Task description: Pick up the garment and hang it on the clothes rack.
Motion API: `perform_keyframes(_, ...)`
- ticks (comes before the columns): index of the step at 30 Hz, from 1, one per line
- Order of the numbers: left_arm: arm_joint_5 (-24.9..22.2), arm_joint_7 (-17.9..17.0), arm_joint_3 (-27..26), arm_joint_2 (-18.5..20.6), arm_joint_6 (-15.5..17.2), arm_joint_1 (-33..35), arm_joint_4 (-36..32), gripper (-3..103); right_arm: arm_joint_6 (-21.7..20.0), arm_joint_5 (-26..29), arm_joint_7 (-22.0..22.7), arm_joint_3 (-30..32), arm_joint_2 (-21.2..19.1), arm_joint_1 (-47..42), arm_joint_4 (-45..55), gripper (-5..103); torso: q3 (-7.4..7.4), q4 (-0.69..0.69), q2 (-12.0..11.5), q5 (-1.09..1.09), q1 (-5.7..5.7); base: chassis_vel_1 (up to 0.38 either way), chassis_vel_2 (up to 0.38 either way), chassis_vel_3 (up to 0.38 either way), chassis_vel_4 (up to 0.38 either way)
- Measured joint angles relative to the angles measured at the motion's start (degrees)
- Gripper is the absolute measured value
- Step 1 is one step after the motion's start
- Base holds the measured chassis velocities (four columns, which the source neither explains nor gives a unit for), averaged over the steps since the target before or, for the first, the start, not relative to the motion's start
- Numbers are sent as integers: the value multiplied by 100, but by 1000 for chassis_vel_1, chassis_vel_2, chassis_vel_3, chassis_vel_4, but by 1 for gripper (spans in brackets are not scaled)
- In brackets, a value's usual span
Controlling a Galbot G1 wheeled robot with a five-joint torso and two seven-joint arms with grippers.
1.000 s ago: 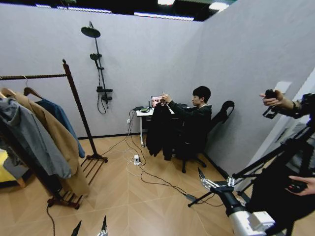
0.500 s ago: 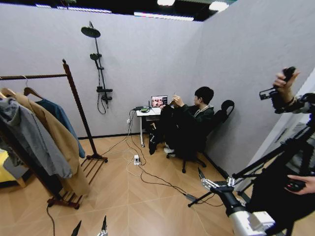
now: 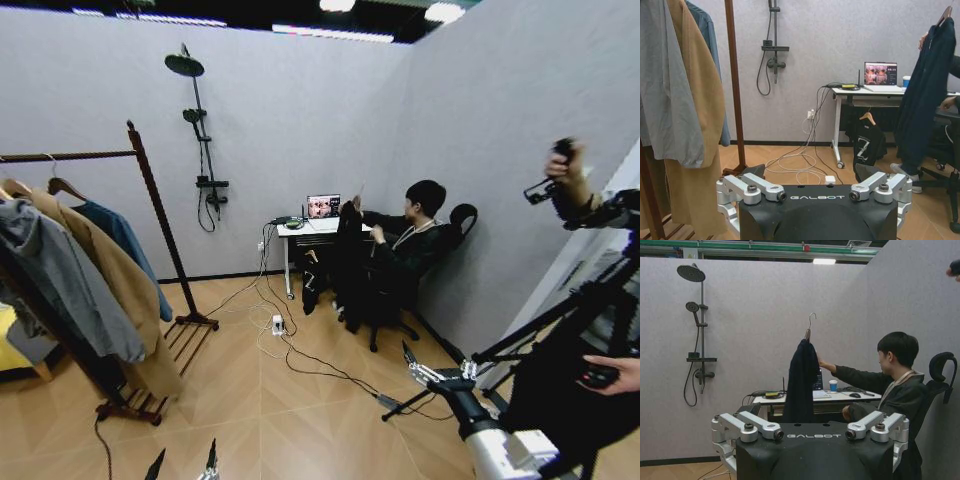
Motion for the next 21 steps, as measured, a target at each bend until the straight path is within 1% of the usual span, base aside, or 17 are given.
perform_keyframes(10, 0, 0, 0, 0, 0, 0, 0, 100, -5, 1, 0, -1, -6, 9, -2, 100, 0, -1, 0, 0, 0, 0, 0, 0, 0)
perform_keyframes(12, 0, 0, 0, 0, 0, 0, 0, 100, -83, 47, 0, -16, -59, 87, -48, 100, 0, -2, 0, -1, 0, 0, 0, 0, 0)
perform_keyframes(13, 0, 0, 0, 0, 1, 0, 0, 100, -230, 132, -1, -49, -149, 226, -143, 100, 0, -2, 0, 0, 0, 0, 0, 0, 0)
perform_keyframes(14, 0, 0, 0, 0, 1, 0, 0, 100, -230, 132, -1, -49, -149, 226, -143, 100, 0, -2, 0, 0, 0, 0, 0, 0, 0)
perform_keyframes(16, 0, 0, 0, 0, 0, 0, 0, 100, -815, 473, -19, -173, -512, 777, -501, 100, 0, 1, 0, 1, 0, 0, 0, 0, 0)
perform_keyframes(17, 0, 0, 0, 0, 0, 0, 0, 100, -815, 473, -19, -173, -512, 777, -501, 100, 0, 1, 0, 1, 0, 0, 0, 0, 0)
perform_keyframes(19, 0, 0, 0, 0, 0, 0, 0, 100, -1285, 743, -37, -276, -797, 1215, -785, 100, 1, 1, 0, 1, 0, 0, 0, 0, 0)
perform_keyframes(20, 0, 0, 0, 0, 0, 0, 0, 100, -1285, 743, -37, -276, -797, 1215, -785, 100, 1, 1, 0, 1, 0, 0, 0, 0, 0)
perform_keyframes(21, 0, 0, 0, 0, 0, 0, 0, 100, -1520, 881, -46, -323, -945, 1434, -929, 100, 1, 1, -1, 2, 0, 0, 0, 0, 0)
